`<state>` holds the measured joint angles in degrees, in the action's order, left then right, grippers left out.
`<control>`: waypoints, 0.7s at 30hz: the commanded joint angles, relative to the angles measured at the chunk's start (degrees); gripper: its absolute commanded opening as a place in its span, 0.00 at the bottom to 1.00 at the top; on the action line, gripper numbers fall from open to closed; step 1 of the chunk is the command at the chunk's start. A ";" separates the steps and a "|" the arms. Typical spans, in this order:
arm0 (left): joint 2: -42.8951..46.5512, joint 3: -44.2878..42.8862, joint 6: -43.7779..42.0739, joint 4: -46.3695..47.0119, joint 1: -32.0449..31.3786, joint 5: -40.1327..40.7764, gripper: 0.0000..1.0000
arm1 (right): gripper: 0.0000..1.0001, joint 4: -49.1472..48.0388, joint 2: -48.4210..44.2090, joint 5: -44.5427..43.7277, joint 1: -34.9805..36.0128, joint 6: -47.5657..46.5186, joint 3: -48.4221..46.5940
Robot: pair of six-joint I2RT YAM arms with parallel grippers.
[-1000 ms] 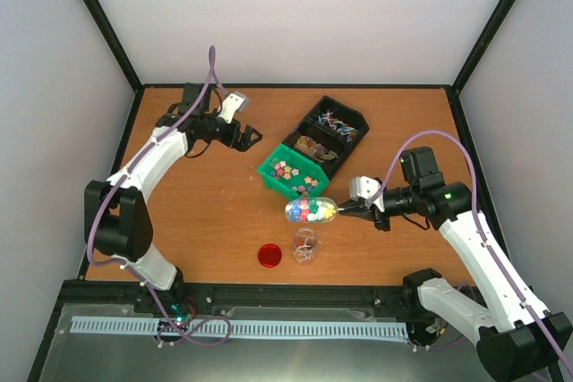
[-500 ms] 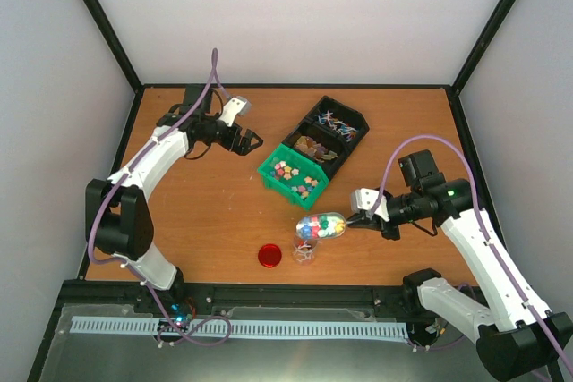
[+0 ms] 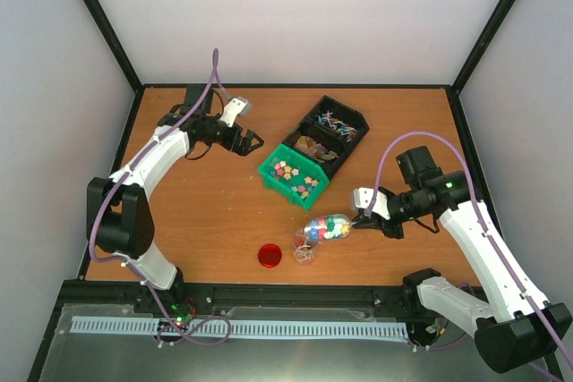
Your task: Pack the candies
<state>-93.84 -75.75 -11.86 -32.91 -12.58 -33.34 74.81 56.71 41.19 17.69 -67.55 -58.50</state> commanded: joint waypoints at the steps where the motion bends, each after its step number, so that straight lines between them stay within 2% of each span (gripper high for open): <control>1: -0.91 -0.37 -0.05 1.55 0.27 -1.07 1.00 | 0.03 2.39 0.23 -0.93 -0.03 -2.10 -1.89; 21: -1.35 1.29 2.54 4.19 0.32 0.11 1.00 | 0.03 5.26 5.11 -3.65 2.93 -2.29 -6.16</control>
<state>-94.54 -73.97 -10.63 -30.52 -12.58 -33.19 79.22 61.32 37.87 19.73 -69.63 -62.70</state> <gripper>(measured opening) 0.995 0.069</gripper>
